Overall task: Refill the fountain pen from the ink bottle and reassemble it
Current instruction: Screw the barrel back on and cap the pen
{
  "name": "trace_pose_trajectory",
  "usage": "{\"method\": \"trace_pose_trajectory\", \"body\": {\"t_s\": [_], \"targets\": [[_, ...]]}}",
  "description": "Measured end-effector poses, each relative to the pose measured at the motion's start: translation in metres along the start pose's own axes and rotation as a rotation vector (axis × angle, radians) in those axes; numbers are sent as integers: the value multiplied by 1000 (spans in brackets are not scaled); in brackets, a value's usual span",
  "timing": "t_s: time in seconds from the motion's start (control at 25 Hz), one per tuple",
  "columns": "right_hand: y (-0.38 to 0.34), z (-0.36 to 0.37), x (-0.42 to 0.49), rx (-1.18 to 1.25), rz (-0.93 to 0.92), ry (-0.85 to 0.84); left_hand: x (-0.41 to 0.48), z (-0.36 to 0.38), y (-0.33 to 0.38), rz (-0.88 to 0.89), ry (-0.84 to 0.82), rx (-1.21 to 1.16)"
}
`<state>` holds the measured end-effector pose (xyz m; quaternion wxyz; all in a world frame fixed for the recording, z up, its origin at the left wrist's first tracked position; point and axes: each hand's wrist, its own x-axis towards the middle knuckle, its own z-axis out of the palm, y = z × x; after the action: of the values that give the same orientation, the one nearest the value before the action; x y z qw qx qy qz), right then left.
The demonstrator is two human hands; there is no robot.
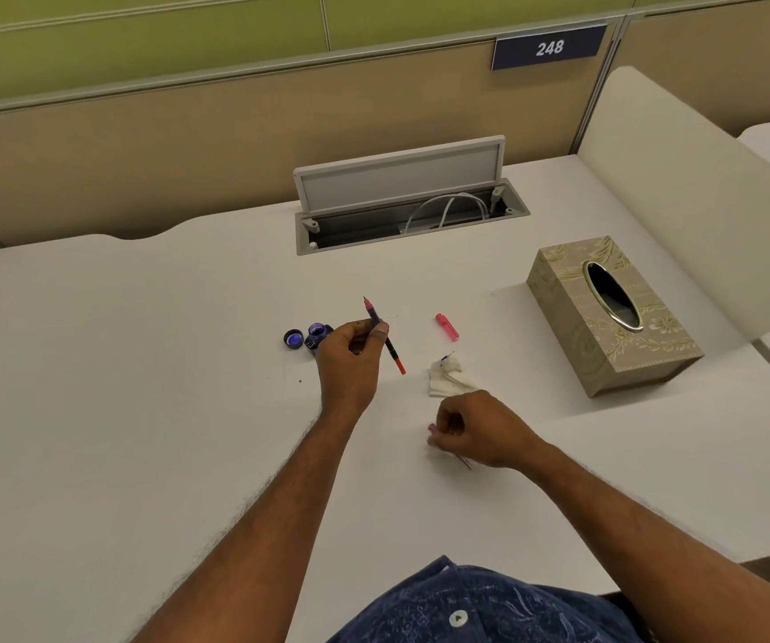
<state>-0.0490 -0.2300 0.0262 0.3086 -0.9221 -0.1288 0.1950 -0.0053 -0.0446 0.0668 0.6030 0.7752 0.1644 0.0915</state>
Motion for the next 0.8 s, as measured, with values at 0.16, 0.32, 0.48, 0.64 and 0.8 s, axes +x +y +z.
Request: {"method": "trace_pose_trajectory", "body": {"t_s": [0.16,0.32,0.48,0.64,0.8], "targets": [[-22,-6,6,383,40,182,0,2,2,-2,2,7],[-33,-7,18,396,27,256,-1,3,6,-7,2,-16],[-35,-10,26,407,21,296,-2,3,10,-10,17,-25],[-38,-14,30,399,16,306,-2,1,13,-22,30,-47],[-43,-17,33,398,-12,328,-2,1,14,-27,24,-55]]}}
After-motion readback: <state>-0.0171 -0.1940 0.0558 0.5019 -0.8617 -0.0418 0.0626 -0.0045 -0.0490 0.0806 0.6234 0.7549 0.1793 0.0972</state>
